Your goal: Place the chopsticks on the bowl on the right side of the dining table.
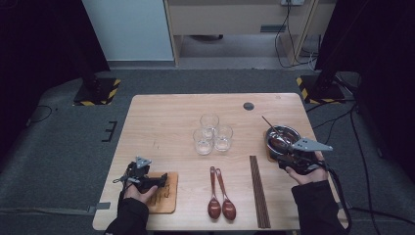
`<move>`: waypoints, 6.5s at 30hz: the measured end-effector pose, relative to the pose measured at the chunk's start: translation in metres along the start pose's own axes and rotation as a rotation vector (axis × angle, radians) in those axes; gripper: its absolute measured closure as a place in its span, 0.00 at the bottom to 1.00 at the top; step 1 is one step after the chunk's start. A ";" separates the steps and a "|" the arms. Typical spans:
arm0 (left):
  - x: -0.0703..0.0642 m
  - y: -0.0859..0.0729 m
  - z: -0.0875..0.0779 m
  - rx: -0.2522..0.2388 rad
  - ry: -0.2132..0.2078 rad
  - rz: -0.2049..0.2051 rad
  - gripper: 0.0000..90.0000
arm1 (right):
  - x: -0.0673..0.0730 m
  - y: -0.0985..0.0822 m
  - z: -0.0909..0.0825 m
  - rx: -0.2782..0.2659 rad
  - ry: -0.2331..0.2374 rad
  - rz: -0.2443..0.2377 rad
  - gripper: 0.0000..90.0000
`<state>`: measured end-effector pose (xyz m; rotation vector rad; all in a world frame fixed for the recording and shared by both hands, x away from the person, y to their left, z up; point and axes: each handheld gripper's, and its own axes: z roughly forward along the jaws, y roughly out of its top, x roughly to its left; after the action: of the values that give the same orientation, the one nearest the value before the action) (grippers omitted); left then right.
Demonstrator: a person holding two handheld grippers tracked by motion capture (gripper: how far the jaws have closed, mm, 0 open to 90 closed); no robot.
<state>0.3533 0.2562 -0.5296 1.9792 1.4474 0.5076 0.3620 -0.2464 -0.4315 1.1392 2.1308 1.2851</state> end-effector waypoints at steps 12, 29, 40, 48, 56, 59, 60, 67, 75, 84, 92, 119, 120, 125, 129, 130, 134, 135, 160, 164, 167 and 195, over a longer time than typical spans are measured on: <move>0.000 0.000 0.000 0.000 0.001 0.002 0.00 | 0.006 -0.012 0.008 0.052 -0.015 0.056 0.68; 0.000 0.000 0.000 0.000 0.000 0.000 0.00 | 0.018 -0.039 0.019 0.121 -0.032 0.044 0.66; 0.000 0.000 0.000 0.000 0.000 0.000 0.00 | 0.023 -0.049 0.028 0.166 -0.027 0.040 0.68; 0.000 0.000 0.000 0.000 0.000 0.000 0.00 | 0.027 -0.055 0.035 0.199 -0.011 0.039 0.69; 0.000 0.000 0.000 0.000 0.000 0.000 0.00 | 0.031 -0.060 0.040 0.236 -0.004 0.036 0.72; 0.000 0.000 0.000 0.000 0.000 0.000 0.00 | 0.031 -0.062 0.042 0.249 -0.002 0.029 0.73; 0.000 0.000 0.000 0.000 0.000 0.000 0.00 | 0.032 -0.062 0.042 0.256 -0.001 0.033 0.74; 0.000 0.000 0.000 0.000 0.000 0.000 0.00 | 0.032 -0.067 0.048 0.295 -0.003 0.023 0.76; 0.000 0.000 0.000 0.000 0.000 0.000 0.00 | 0.031 -0.069 0.050 0.316 -0.001 0.026 0.79; 0.000 0.000 0.000 0.000 0.000 0.000 0.00 | 0.031 -0.071 0.052 0.338 0.007 0.021 0.81; 0.000 0.000 0.000 0.000 0.000 0.000 0.00 | 0.029 -0.071 0.052 0.356 -0.006 0.030 0.87; 0.000 0.000 0.000 0.000 0.000 0.000 0.00 | 0.011 -0.070 0.044 0.375 -0.089 0.060 0.95; 0.000 0.000 0.000 0.000 0.000 0.000 0.00 | 0.011 -0.070 0.044 0.375 -0.092 0.064 0.95; 0.000 0.000 0.000 0.000 0.000 0.000 0.00 | 0.008 -0.070 0.044 0.378 -0.097 0.068 0.95; 0.000 0.000 0.000 0.000 0.000 0.000 0.00 | 0.006 -0.070 0.043 0.380 -0.096 0.066 0.95; 0.000 0.000 0.000 0.000 0.000 0.000 0.00 | 0.006 -0.070 0.043 0.380 -0.096 0.067 0.95; 0.000 0.000 0.000 0.000 0.000 0.000 0.00 | 0.007 -0.071 0.043 0.382 -0.099 0.065 0.95; 0.000 0.000 0.000 0.000 0.000 0.000 0.00 | 0.007 -0.071 0.044 0.383 -0.099 0.066 0.95; 0.000 0.000 0.000 0.000 0.000 0.000 0.00 | 0.003 -0.067 0.053 0.373 -0.120 0.064 0.94; 0.000 0.000 0.000 0.000 0.000 0.000 0.00 | 0.003 -0.068 0.051 0.361 -0.116 0.069 0.90; 0.000 0.000 0.000 0.001 0.000 0.000 0.00 | 0.003 -0.070 0.046 0.345 -0.112 0.071 0.89; 0.000 0.000 0.000 0.000 -0.001 0.000 0.00 | 0.004 -0.083 0.023 0.351 -0.100 0.071 0.95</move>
<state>0.3534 0.2562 -0.5297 1.9793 1.4472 0.5058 0.3389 -0.2511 -0.5146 1.3965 2.3162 0.8791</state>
